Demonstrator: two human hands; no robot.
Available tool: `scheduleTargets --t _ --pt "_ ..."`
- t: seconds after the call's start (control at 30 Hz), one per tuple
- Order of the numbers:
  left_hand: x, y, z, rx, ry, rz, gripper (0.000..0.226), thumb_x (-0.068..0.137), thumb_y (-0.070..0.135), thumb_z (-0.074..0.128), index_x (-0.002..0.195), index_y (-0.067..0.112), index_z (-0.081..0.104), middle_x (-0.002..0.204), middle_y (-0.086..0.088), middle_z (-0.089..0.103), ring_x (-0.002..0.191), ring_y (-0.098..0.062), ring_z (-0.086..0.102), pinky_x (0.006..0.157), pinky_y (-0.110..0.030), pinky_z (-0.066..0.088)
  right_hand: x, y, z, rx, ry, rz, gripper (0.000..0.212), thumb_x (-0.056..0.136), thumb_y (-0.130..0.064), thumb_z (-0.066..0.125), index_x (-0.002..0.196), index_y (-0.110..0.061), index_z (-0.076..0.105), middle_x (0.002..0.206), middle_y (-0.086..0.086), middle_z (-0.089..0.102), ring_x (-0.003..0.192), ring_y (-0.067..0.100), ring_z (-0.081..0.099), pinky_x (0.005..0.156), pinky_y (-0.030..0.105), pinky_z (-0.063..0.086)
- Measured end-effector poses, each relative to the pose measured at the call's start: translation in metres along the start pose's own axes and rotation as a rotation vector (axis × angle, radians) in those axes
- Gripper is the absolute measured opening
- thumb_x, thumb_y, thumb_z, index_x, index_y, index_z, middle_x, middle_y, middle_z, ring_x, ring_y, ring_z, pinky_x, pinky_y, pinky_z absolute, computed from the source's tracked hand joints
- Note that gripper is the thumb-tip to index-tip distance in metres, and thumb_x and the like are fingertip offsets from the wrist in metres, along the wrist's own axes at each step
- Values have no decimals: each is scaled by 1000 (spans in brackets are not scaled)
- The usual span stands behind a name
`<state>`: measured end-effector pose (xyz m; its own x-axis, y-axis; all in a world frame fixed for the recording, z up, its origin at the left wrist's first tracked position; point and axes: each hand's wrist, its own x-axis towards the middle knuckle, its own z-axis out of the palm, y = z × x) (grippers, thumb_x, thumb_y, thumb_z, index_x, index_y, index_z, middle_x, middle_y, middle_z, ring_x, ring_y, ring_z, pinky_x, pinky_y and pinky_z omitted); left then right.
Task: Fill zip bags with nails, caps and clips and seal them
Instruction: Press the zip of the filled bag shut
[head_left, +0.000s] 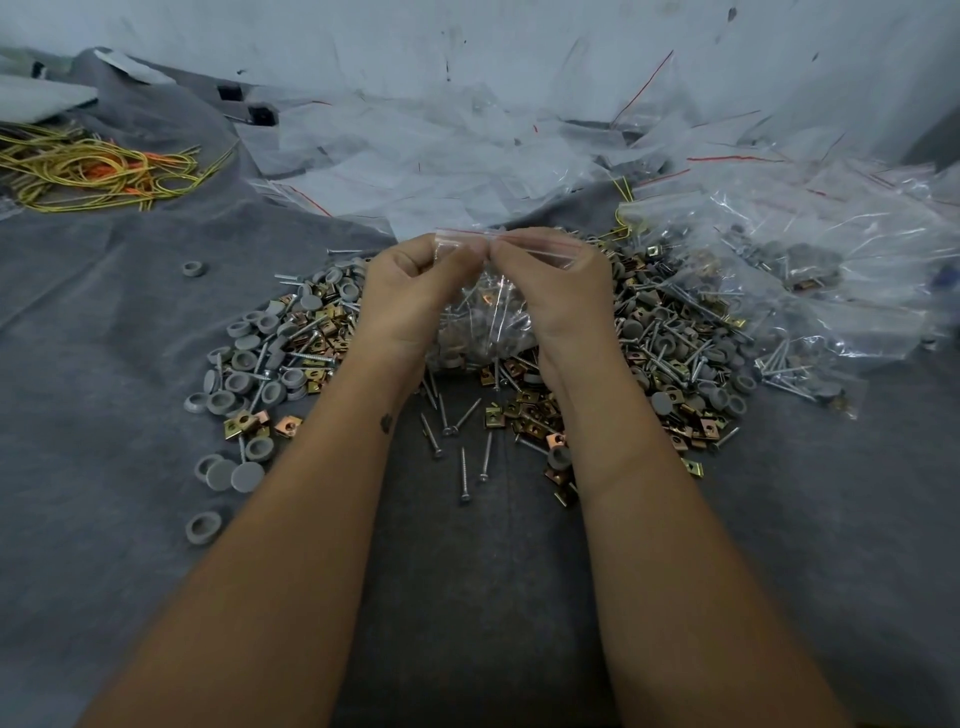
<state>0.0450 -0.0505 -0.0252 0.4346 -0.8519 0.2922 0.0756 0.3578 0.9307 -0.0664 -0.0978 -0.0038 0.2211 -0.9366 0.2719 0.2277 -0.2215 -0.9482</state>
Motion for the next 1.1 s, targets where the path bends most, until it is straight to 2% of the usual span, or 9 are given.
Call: scheduleTargets --t 0.2,0.3,0.47,0.57,0.67,0.8,0.87,1.0,1.1 --pt "2 1 -5 -68 95 54 13 88 9 67 78 16 71 66 9 68 62 0 58 65 -15 47 0 2 0 -1 -76 19 10 80 -5 75 80 -15 73 72 -4 73 70 7 68 63 20 52" --pt "4 4 -11 -197 190 22 17 87 18 67 73 20 76 75 2 69 74 -15 61 78 -34 52 2 2 -7 -41 -218 17 13 81 -8 73 83 -20 74 76 -8 73 74 5 67 68 20 51" --pt "7 8 -18 -384 289 -21 30 101 36 45 101 19 71 112 -5 70 106 -28 63 104 -57 43 1 6 -9 -316 -381 6 18 82 -2 72 87 -19 75 85 -4 74 85 11 68 80 24 56" --pt "8 11 -18 -410 244 -111 43 100 50 36 121 22 59 128 0 62 112 -25 65 98 -50 51 -2 5 -3 -328 -313 -79 20 87 -2 67 86 -21 72 81 -7 73 80 6 68 72 18 55" --pt "-1 11 -10 -61 39 -110 46 90 60 47 124 31 58 117 0 70 101 -22 69 84 -41 57 -1 2 -2 -223 -152 -136 23 90 -5 63 84 -26 69 79 -15 72 77 -1 67 67 12 51" --pt "-5 3 2 191 -83 -63 36 88 30 69 121 34 57 103 3 71 89 -8 70 69 -19 55 1 3 -5 -145 41 -101 17 94 -13 61 84 -24 67 79 -2 69 72 13 65 65 31 55" --pt "-4 2 6 154 -68 -102 42 87 17 72 123 29 54 98 1 73 85 -8 71 63 -19 54 2 4 -7 -122 124 -67 17 95 -13 60 81 -23 66 74 1 65 67 16 61 63 36 54" --pt "4 6 18 80 -39 -234 46 81 9 76 117 25 53 104 -7 67 87 -15 71 65 -30 58 10 4 -19 -146 256 -23 14 96 -19 59 83 -20 64 72 1 60 60 12 51 55 27 43" --pt "20 15 43 146 -68 -213 35 79 4 76 101 22 55 106 -12 66 81 -14 69 59 -26 56 23 -7 -37 -156 339 7 14 95 -20 60 82 -21 64 68 -3 61 53 6 52 51 24 42"
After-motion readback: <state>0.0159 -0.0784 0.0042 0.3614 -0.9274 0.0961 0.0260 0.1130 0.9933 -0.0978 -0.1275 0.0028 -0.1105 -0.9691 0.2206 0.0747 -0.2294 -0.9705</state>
